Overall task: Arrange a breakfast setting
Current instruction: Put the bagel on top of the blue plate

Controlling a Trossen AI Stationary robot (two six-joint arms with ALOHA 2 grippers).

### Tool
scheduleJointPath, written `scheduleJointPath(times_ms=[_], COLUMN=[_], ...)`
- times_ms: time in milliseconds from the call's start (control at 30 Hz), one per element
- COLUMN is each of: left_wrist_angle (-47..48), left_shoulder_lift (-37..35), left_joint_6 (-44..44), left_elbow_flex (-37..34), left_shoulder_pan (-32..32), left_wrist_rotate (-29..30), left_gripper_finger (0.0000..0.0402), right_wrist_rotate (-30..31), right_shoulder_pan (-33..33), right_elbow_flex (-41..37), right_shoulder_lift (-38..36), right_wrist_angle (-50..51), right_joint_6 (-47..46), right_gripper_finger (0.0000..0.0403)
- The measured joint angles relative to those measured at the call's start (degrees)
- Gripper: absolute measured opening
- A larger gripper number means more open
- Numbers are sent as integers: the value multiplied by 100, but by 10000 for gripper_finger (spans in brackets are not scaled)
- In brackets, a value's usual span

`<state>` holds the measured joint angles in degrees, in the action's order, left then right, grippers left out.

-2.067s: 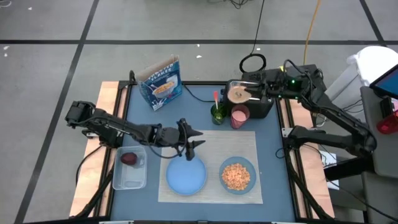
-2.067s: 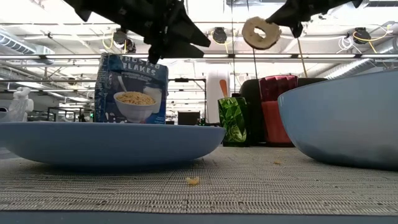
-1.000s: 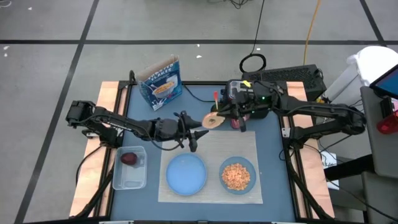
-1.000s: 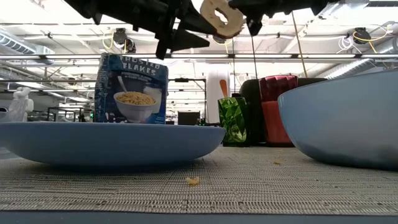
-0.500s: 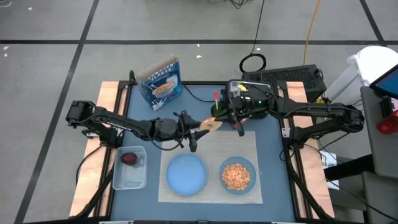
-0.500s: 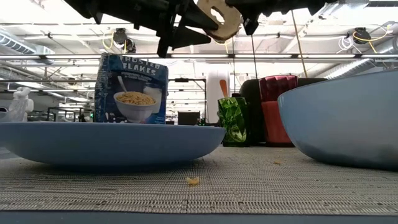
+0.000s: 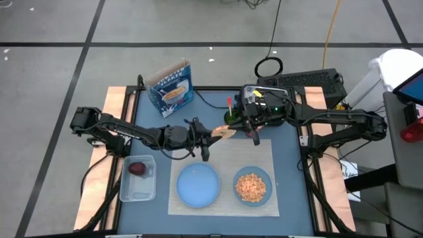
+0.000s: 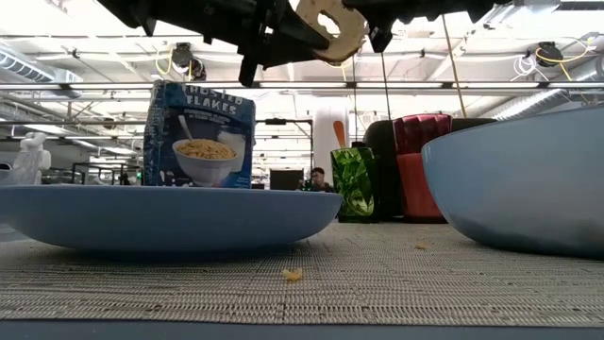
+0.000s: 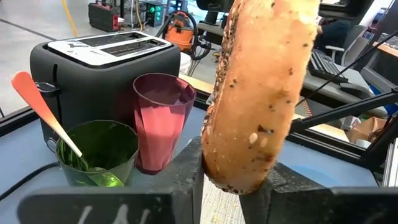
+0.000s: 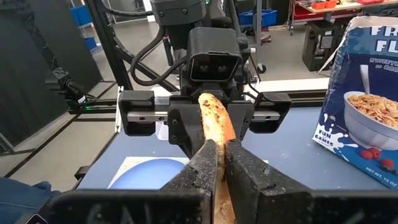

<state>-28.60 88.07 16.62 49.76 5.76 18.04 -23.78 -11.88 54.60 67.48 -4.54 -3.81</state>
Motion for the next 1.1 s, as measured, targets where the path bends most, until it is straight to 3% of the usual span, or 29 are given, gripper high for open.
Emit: scheduleJointPath(times_ms=[1100], left_wrist_angle=[2], left_shoulder_lift=[0], left_joint_6=[11], left_elbow_flex=[0], left_shoulder_pan=[0], left_wrist_rotate=[2], left_gripper_finger=[53], right_wrist_rotate=[-10], right_shoulder_pan=[0], right_elbow_flex=[1], right_shoulder_lift=[0], right_wrist_angle=[0], right_joint_6=[-2], right_gripper_finger=[36])
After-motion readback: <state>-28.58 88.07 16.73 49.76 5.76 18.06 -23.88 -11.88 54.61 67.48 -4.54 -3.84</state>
